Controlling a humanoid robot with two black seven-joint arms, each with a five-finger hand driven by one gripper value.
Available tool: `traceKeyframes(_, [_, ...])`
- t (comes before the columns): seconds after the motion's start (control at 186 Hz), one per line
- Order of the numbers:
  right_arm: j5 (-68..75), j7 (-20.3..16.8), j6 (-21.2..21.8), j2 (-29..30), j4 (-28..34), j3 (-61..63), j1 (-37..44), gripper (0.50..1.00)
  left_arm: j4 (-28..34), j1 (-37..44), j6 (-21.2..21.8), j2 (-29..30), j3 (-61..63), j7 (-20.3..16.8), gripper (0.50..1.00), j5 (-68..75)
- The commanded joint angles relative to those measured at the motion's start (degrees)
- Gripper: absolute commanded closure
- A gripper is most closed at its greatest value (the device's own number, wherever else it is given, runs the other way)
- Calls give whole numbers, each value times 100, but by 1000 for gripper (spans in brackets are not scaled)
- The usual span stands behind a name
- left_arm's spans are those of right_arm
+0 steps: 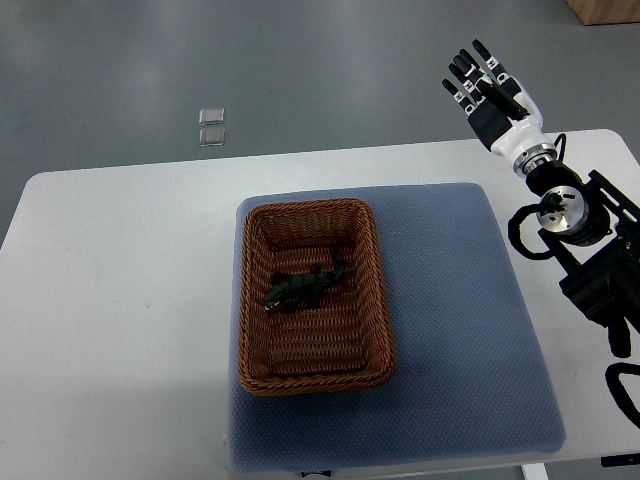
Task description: Place crocodile in brown basket with right hand
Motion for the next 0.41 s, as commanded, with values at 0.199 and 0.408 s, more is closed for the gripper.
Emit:
traceKeyframes(0.199, [192,11,18,166,6,3,-251,574,-8,0,8,0,4,0,500,0])
traceKeyframes(0.408, [192,11,53,192,33,12,-321,574,1,0,8,0,4,0,500,0])
